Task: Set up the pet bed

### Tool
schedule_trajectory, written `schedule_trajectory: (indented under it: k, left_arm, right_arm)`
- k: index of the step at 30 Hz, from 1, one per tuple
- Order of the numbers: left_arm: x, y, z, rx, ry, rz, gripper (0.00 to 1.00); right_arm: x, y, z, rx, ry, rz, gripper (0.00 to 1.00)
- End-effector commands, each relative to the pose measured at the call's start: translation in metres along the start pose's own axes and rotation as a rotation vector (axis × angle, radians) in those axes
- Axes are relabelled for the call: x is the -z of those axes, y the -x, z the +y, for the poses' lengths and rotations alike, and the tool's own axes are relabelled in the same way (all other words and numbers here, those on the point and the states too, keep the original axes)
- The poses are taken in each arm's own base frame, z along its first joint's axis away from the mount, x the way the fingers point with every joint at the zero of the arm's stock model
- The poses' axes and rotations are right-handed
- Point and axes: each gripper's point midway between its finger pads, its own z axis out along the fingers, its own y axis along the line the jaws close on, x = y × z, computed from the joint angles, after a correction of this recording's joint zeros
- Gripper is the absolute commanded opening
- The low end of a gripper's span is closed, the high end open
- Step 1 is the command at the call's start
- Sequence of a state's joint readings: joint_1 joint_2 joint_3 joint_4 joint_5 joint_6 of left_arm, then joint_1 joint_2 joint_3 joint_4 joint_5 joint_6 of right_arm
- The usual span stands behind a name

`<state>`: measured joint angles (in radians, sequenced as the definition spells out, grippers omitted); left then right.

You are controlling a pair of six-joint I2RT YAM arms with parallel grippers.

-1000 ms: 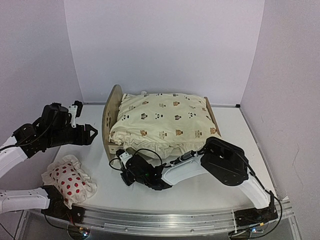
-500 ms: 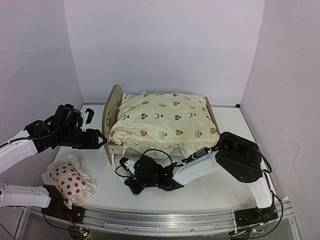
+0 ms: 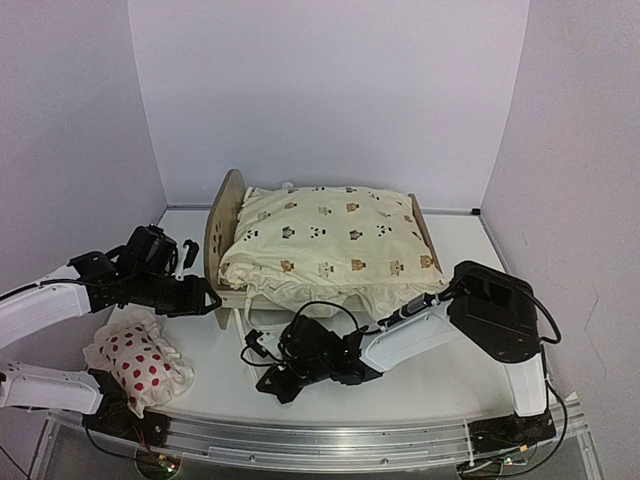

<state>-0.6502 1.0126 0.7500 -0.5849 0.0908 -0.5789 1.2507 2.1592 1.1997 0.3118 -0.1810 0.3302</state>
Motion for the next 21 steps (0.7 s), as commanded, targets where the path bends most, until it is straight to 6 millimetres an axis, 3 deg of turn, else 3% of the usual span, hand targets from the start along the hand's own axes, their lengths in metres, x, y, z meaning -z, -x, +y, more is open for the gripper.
schedule_trajectory:
  k: [1, 9, 21]
  left_arm:
    - [-0.011, 0.003, -0.008, 0.006, -0.035, -0.003, 0.55]
    - [-0.023, 0.000, -0.003, 0.002, -0.017, 0.010, 0.55]
    - [-0.024, 0.003, 0.000, -0.020, -0.001, -0.002, 0.54]
  right_arm:
    - [0.013, -0.024, 0.024, -0.035, 0.118, 0.110, 0.00]
    - [0.014, -0.037, 0.051, -0.064, 0.265, 0.210, 0.00]
    - [0.022, -0.060, 0.081, 0.036, 0.345, 0.325, 0.00]
